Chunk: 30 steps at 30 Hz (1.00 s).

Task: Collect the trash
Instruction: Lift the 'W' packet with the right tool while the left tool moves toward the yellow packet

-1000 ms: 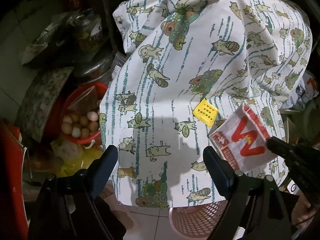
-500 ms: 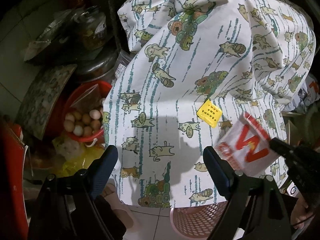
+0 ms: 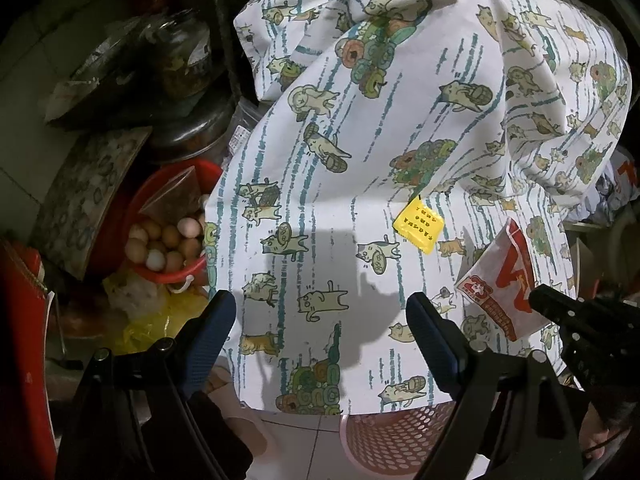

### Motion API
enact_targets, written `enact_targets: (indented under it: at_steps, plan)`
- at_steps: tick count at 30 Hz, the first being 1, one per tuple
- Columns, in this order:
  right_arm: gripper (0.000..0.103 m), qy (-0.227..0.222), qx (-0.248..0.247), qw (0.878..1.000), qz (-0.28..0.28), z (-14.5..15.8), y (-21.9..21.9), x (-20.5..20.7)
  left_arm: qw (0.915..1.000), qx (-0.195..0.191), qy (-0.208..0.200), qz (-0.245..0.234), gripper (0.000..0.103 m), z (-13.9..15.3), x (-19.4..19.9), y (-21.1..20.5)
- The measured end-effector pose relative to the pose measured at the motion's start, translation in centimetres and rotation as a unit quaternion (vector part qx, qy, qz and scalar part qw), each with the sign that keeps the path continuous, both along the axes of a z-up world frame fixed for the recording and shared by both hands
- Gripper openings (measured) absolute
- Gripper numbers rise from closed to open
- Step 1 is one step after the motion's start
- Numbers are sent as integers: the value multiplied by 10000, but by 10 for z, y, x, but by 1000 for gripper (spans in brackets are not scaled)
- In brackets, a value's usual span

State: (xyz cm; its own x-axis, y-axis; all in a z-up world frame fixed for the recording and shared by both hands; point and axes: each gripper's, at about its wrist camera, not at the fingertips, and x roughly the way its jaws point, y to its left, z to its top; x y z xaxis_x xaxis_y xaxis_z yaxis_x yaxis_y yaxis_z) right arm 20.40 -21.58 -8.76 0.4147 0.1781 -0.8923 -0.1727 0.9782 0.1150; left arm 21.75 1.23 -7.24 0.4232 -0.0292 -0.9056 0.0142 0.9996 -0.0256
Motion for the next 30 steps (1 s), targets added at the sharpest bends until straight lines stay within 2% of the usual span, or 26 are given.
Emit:
enact_targets:
  at_steps: [6, 11, 19, 21, 22, 23, 25, 27, 29, 30]
  plan:
    - [7, 413, 113, 9988, -253, -17, -18, 11, 10000, -24, 69, -67, 86, -2, -1, -2]
    - [24, 575, 195, 9970, -487, -26, -34, 19, 9998, 81, 77, -136, 86, -3, -2, -5]
    - [25, 784, 98, 9954, -538, -39, -40, 25, 9998, 123, 47, -147, 86, -2, -3, -4]
    - [34, 729, -66, 9960, -520, -40, -38, 26, 9998, 120, 56, -140, 86, -2, -3, -4]
    - [49, 711, -121, 9960, -529, -41, -38, 26, 9998, 109, 64, -143, 86, -3, -3, -4]
    - [54, 700, -126, 9960, -542, -42, -39, 26, 9998, 105, 71, -152, 86, -3, -3, -4]
    - [54, 737, -138, 9957, -540, -47, -40, 29, 9997, 136, 84, -181, 86, -4, -3, -5]
    - [46, 791, -113, 9946, -664, -54, -45, 33, 9996, 169, 95, -190, 86, -6, -3, -5]
    - [14, 1009, 51, 9919, -773, -64, -51, 39, 9996, 184, 112, -196, 86, -7, -3, -6]
    - [8, 1139, 190, 9898, -830, -70, -55, 41, 9995, 191, 119, -199, 86, -7, -3, -6]
